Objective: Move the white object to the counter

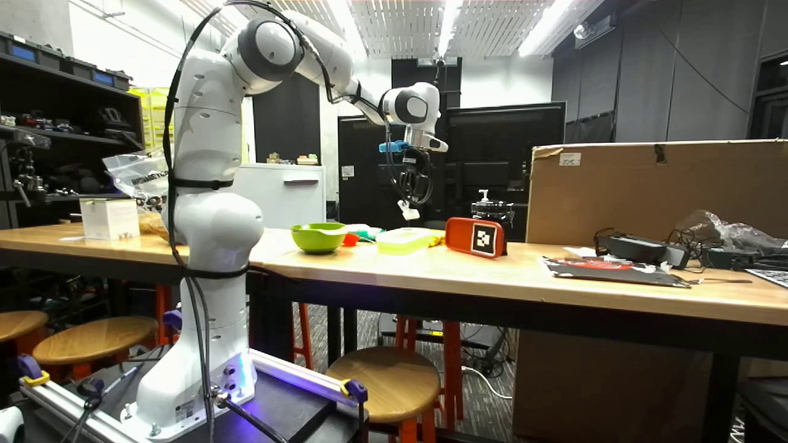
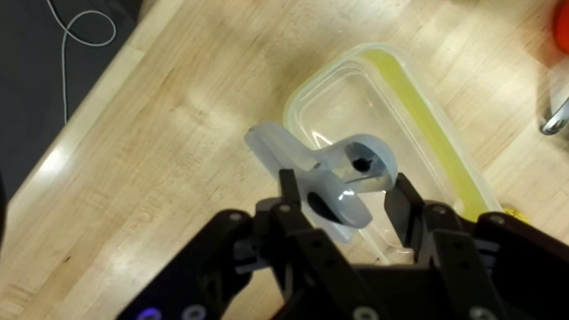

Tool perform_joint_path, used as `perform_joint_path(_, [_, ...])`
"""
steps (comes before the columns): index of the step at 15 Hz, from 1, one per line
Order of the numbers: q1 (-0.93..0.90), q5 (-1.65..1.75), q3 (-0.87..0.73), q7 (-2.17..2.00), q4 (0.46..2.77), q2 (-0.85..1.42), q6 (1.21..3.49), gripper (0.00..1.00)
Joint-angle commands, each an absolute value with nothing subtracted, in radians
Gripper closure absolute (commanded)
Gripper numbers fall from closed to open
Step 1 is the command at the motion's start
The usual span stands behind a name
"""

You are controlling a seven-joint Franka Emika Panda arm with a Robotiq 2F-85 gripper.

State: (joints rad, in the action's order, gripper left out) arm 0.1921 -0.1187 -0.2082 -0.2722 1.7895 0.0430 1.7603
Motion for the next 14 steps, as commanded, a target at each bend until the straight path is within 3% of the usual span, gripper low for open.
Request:
perform_joint_path(1, [0.238, -0.133, -0.242, -0.152, 1.752, 0.073, 1.719, 0.75])
perform_joint_path(14, [0.409, -0.265, -0.287, 0.203, 1.621, 0.32, 1.691, 0.75])
